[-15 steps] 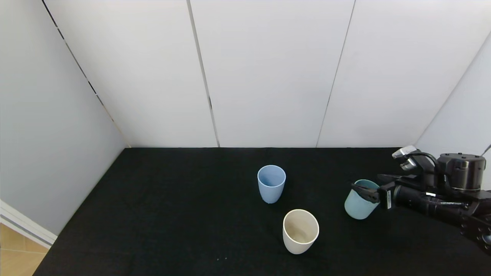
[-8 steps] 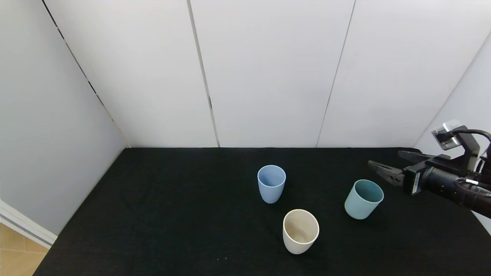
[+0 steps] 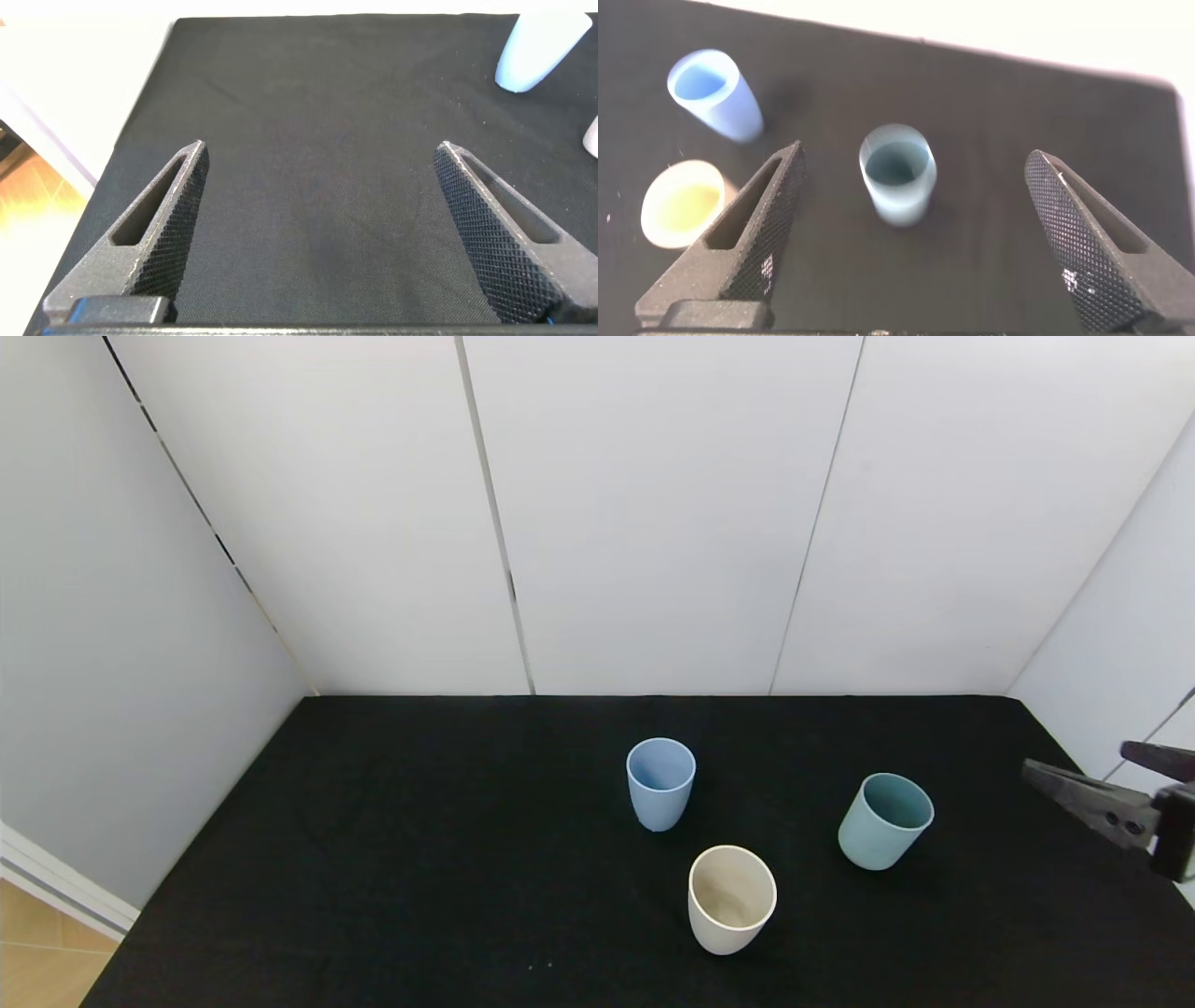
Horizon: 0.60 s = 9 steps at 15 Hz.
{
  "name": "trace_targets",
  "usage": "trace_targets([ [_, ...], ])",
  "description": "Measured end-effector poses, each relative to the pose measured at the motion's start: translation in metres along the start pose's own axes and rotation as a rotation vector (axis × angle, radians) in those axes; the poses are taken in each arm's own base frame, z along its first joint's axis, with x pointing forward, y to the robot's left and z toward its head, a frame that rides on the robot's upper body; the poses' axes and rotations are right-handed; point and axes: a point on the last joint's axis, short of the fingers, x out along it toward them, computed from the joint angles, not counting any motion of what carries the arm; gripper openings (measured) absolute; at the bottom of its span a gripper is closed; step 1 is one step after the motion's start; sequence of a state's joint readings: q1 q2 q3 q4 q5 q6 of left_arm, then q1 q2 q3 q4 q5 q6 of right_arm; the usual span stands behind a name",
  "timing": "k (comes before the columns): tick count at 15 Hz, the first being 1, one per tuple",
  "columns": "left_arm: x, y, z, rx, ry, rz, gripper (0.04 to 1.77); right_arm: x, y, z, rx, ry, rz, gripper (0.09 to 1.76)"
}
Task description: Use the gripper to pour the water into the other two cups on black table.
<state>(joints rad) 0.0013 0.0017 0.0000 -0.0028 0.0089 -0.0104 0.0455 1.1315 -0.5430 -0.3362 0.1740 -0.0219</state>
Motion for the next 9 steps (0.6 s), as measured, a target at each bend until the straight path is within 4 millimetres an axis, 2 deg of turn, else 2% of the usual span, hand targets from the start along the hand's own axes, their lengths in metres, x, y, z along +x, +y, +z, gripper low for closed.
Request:
trace_targets([
  [5, 0.000, 0.000, 0.000, 0.000, 0.000, 0.000, 1.72, -0.086, 0.012, -0.023, 0.051, 0.051, -0.147, 1.70],
  [9, 0.000, 0.000, 0.000, 0.000, 0.000, 0.000, 1.72, -0.143, 0.022, -0.050, 0.070, -0.004, -0.241, 1.70],
])
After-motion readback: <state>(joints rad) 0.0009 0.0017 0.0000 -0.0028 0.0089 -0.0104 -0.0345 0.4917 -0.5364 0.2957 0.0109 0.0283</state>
